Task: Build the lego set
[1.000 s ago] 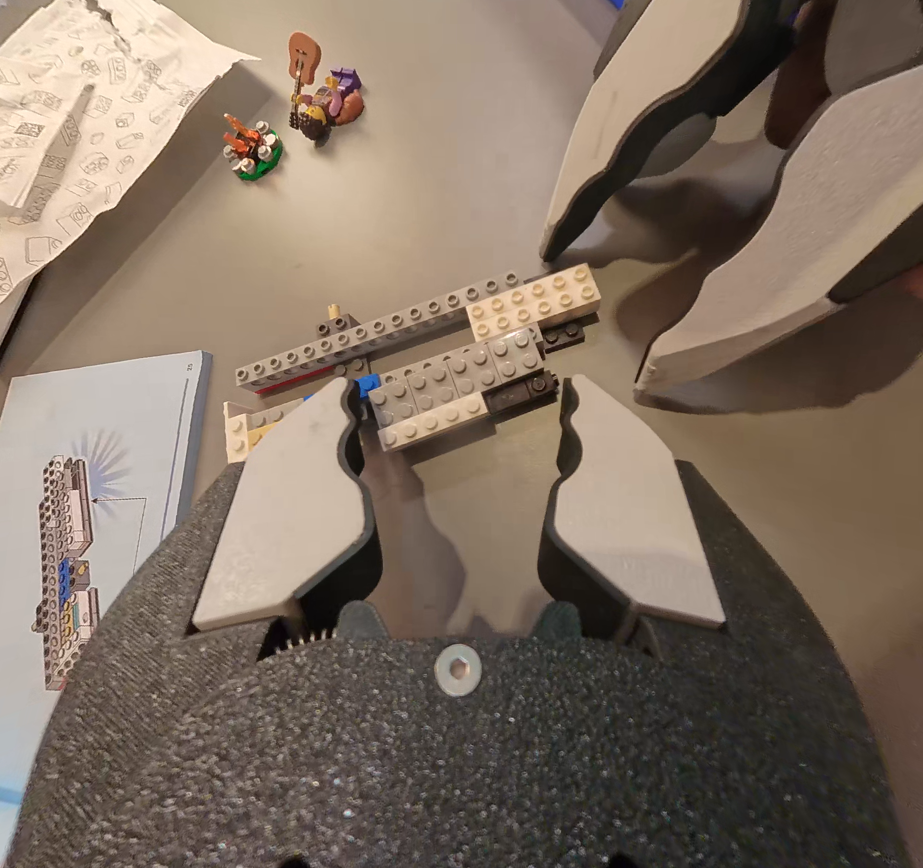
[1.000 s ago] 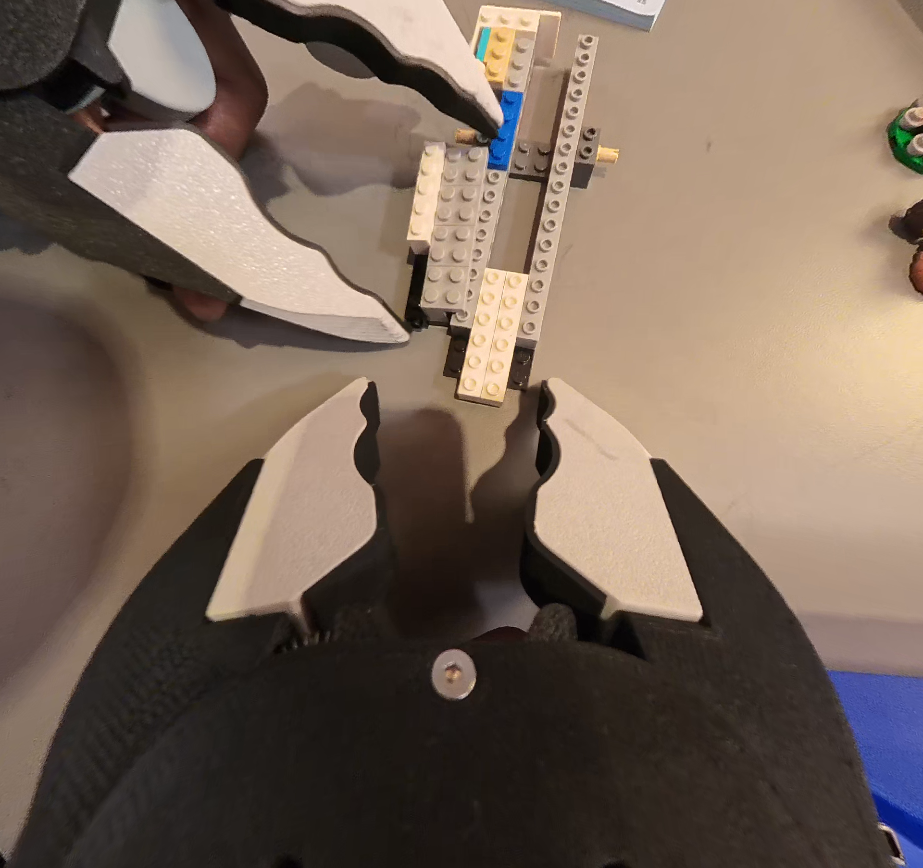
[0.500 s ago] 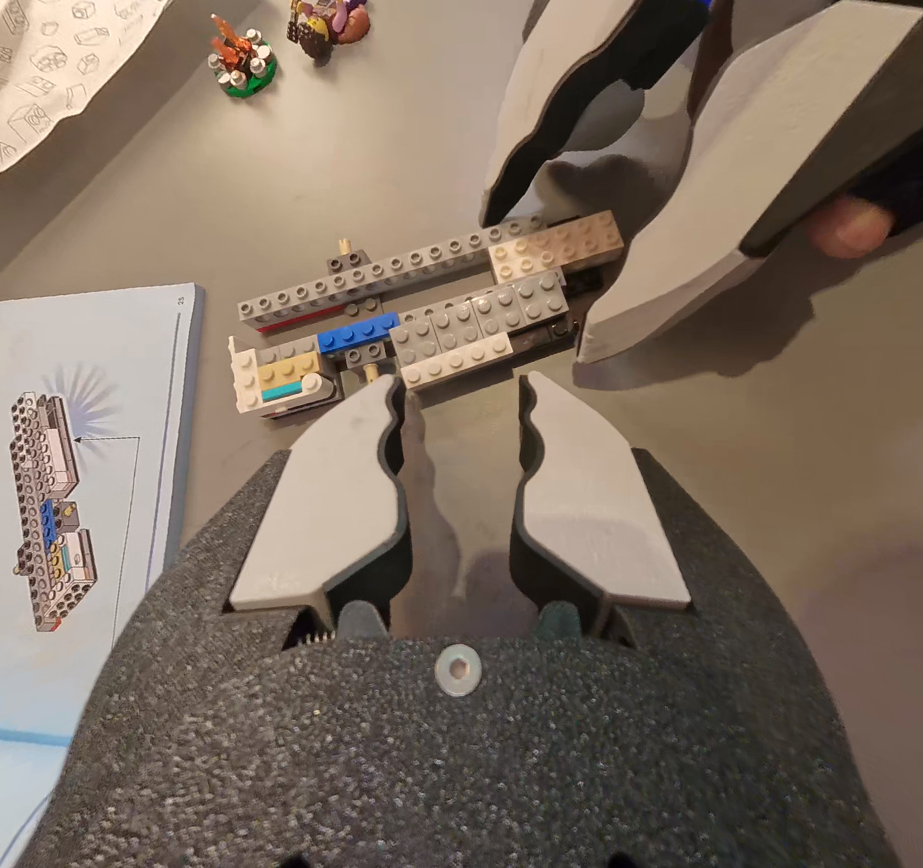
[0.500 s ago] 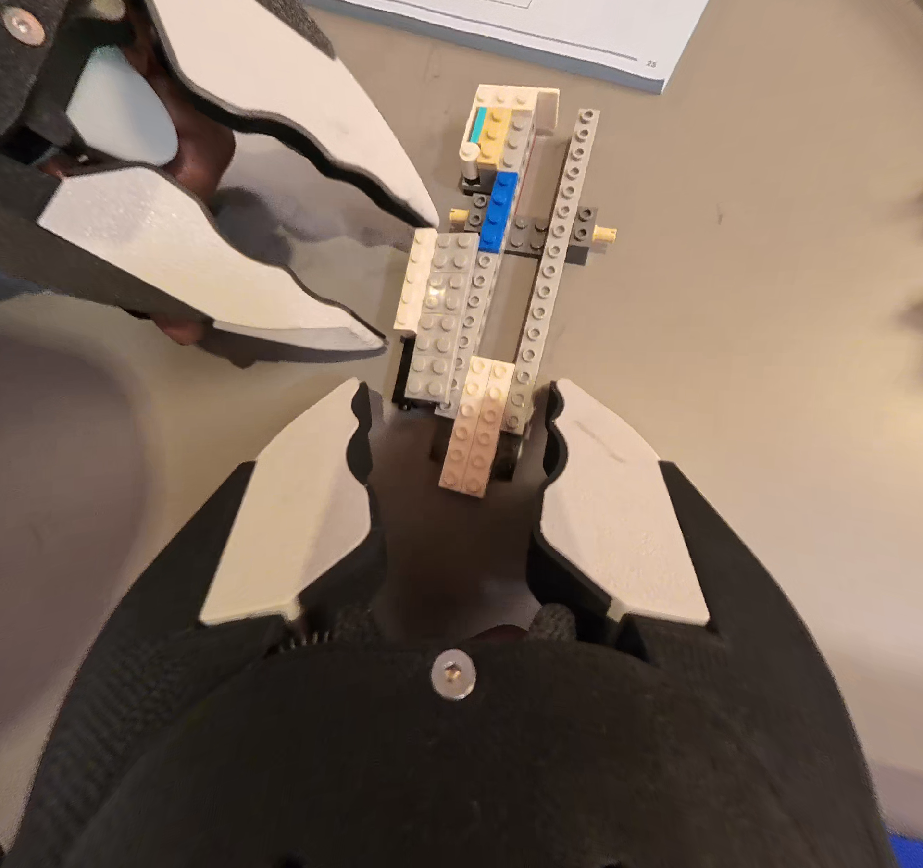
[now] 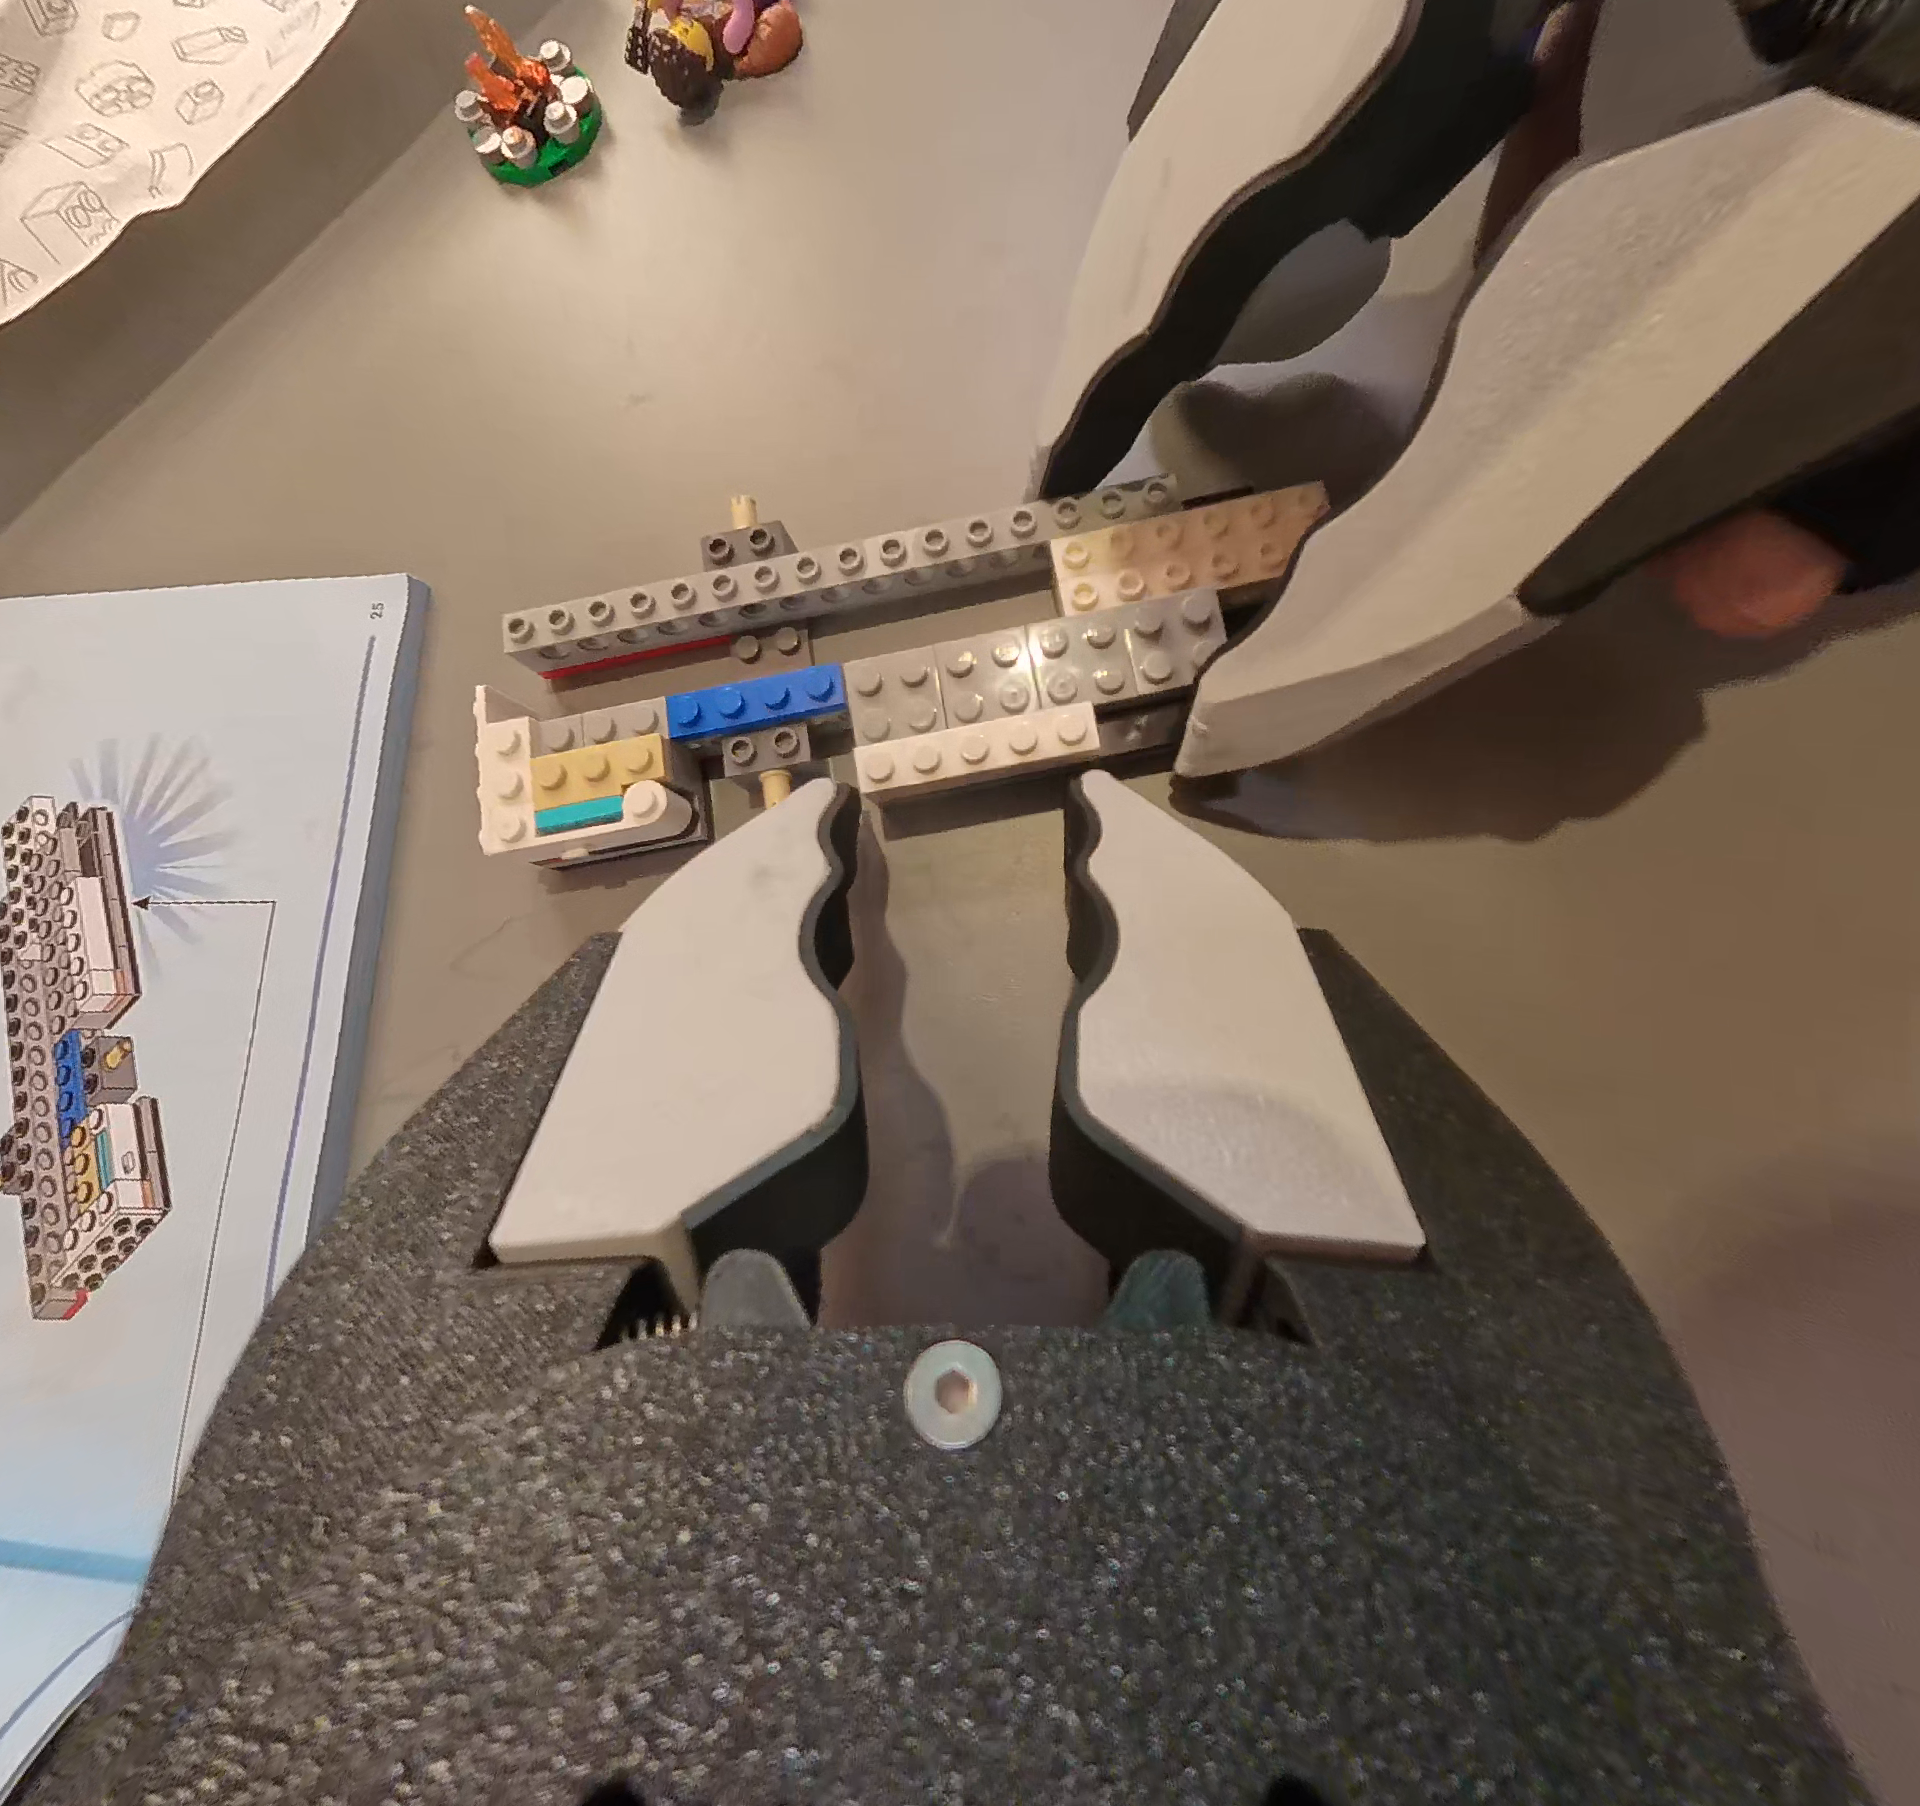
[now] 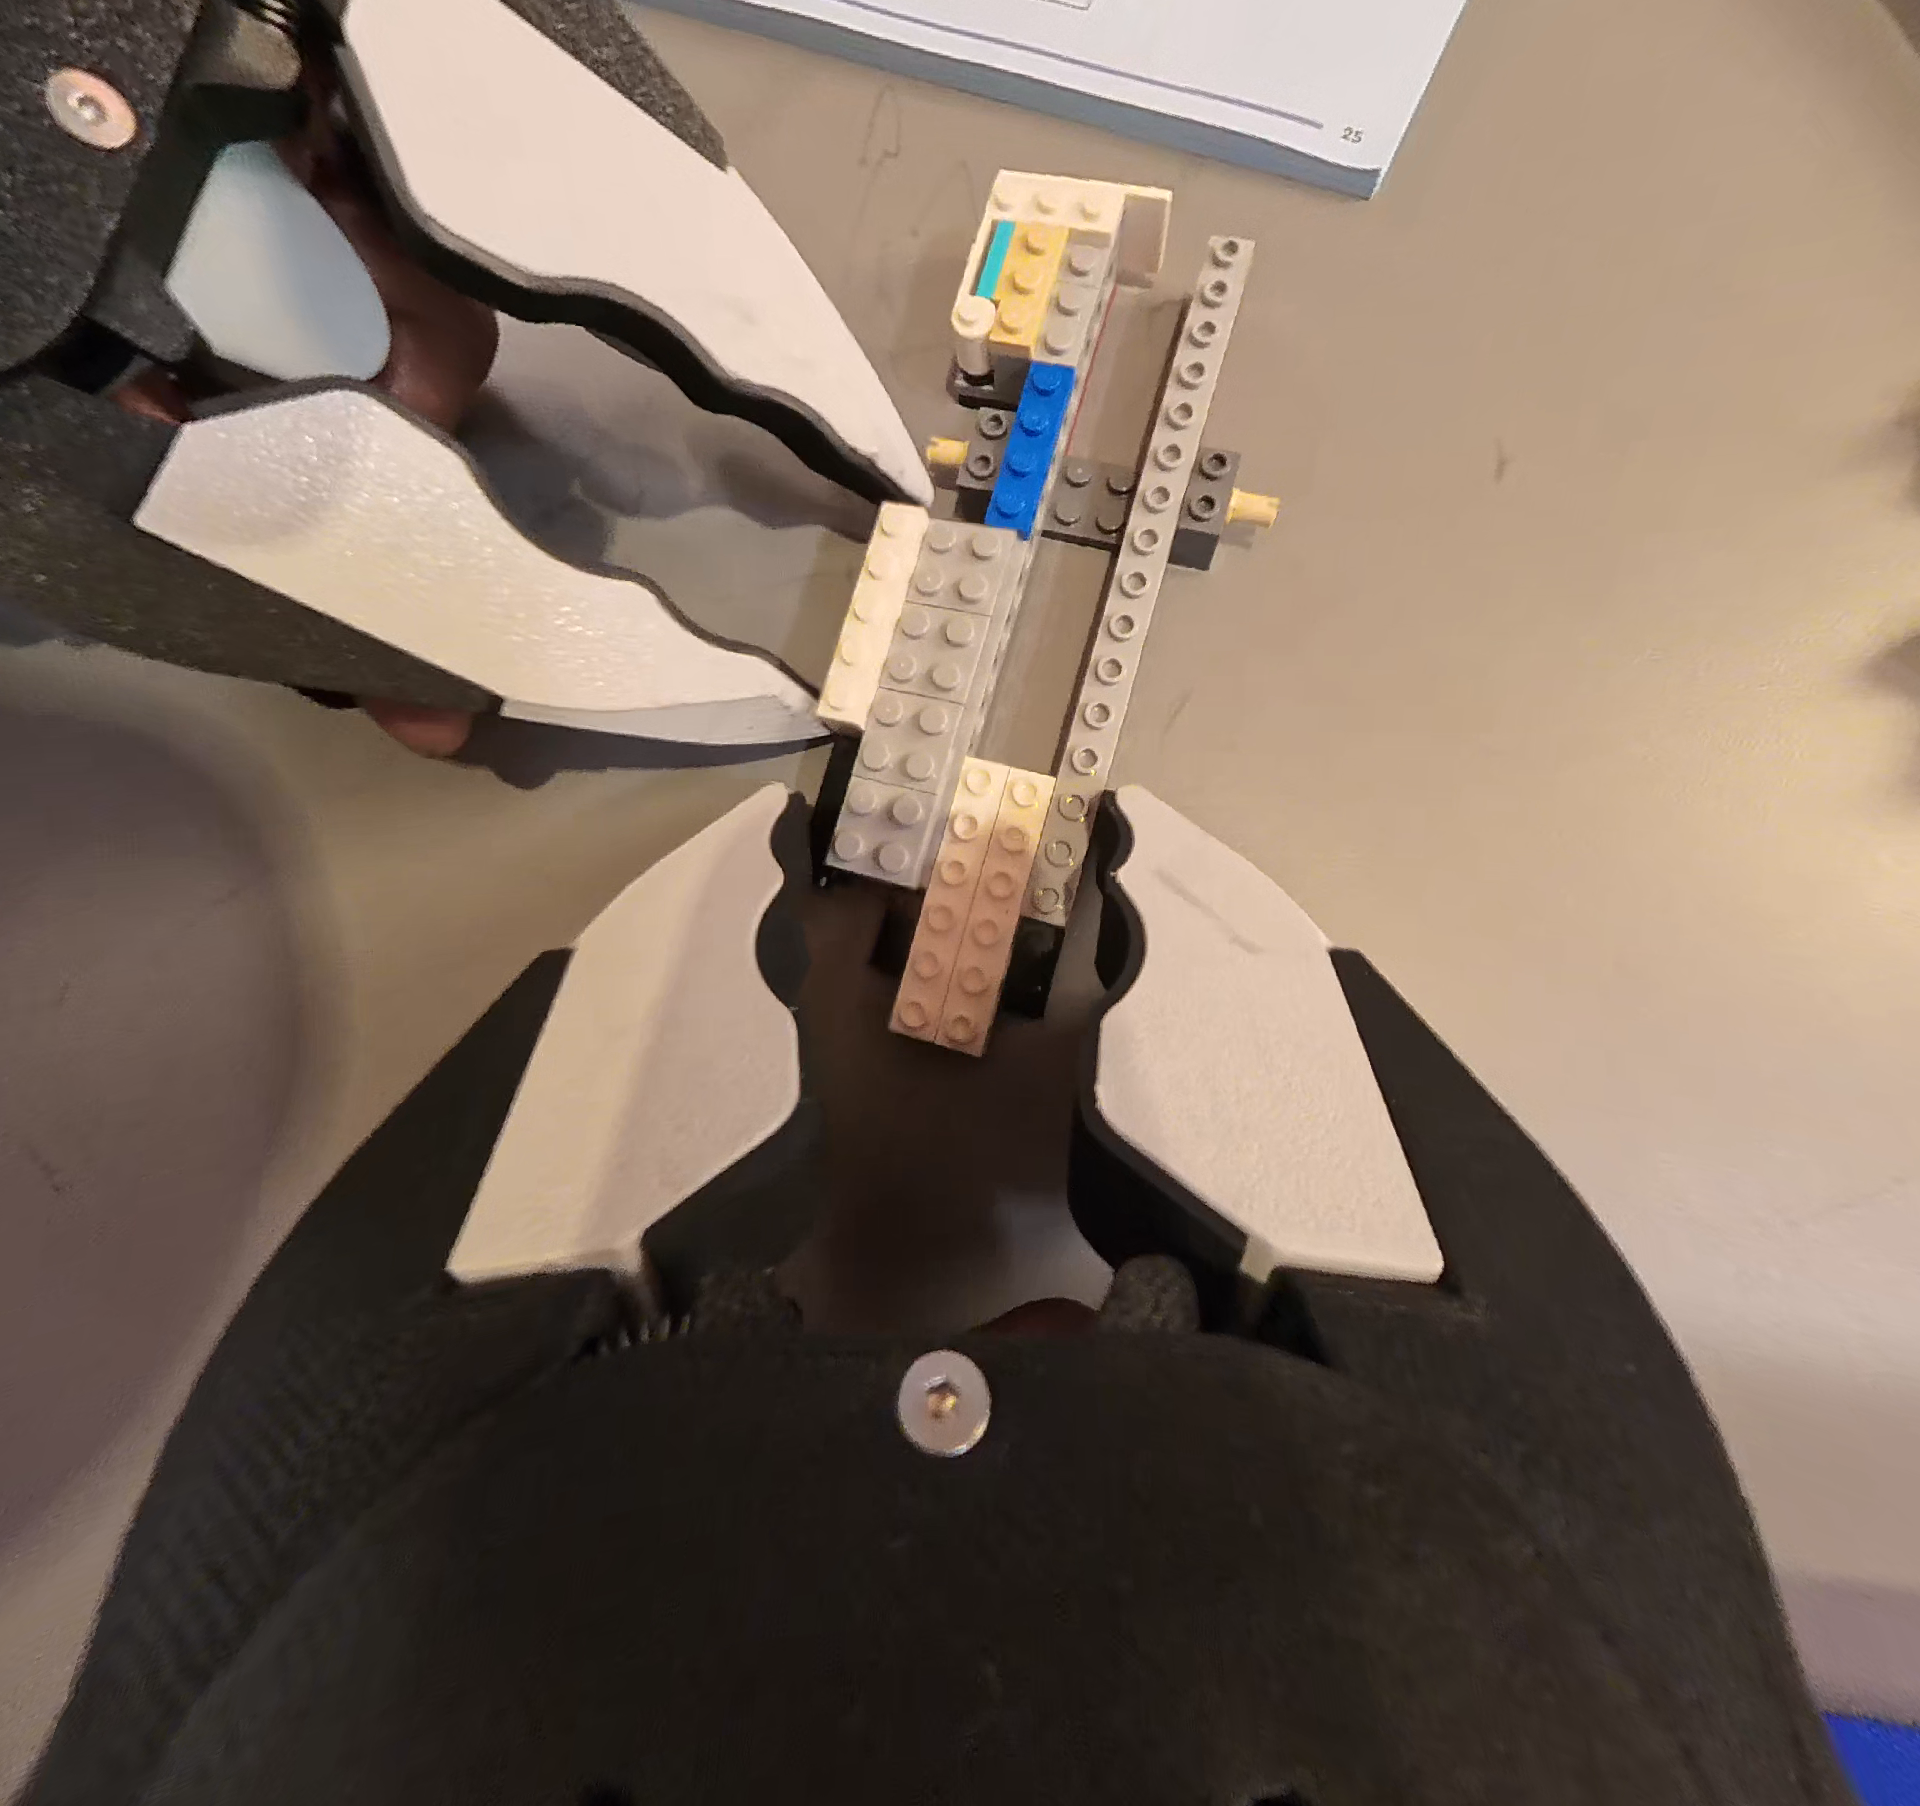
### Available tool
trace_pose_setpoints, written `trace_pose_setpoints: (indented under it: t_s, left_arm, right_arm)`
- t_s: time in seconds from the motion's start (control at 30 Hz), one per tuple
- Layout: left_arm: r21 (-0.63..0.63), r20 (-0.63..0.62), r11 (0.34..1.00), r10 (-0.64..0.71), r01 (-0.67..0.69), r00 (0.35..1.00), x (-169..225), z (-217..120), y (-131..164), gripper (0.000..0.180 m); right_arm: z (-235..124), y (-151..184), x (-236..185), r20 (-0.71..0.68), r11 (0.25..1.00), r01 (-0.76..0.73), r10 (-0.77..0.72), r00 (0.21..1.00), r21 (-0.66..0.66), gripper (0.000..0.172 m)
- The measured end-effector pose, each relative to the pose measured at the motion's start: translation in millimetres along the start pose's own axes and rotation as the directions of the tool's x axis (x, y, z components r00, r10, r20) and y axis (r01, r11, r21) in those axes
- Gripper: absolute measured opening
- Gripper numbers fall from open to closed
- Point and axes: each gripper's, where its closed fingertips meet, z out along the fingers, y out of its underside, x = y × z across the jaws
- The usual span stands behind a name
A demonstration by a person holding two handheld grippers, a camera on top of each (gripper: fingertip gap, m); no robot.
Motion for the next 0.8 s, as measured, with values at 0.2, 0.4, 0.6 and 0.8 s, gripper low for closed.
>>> trace_pose_setpoints:
  t_s: [0.2,0.4,0.6,0.8]
  left_arm:
    - [0.004,-0.021,1.000,-0.028,0.028,0.999,-0.3,-0.8,0.7,0.041]
    - [0.024,-0.056,0.995,-0.098,0.099,0.994,-3.0,-3.6,0.1,0.042]
    - [0.035,-0.123,0.980,-0.191,0.197,0.974,-1.5,-6.8,-1.4,0.044]
    - [0.037,-0.248,0.935,-0.335,0.354,0.909,6.8,-11.0,-7.8,0.046]
  right_arm:
    - [1.7,-3.0,5.2,-0.023,0.998,-0.051,0.050,0.998,-0.023,0.051]
    - [1.8,-4.7,6.9,-0.033,0.992,-0.118,0.117,0.993,-0.031,0.050]
    - [-0.5,-3.2,8.4,-0.063,0.986,-0.166,0.166,0.984,-0.003,0.050]
    - [-7.4,2.2,6.1,-0.066,0.979,-0.201,0.202,0.977,0.024,0.050]
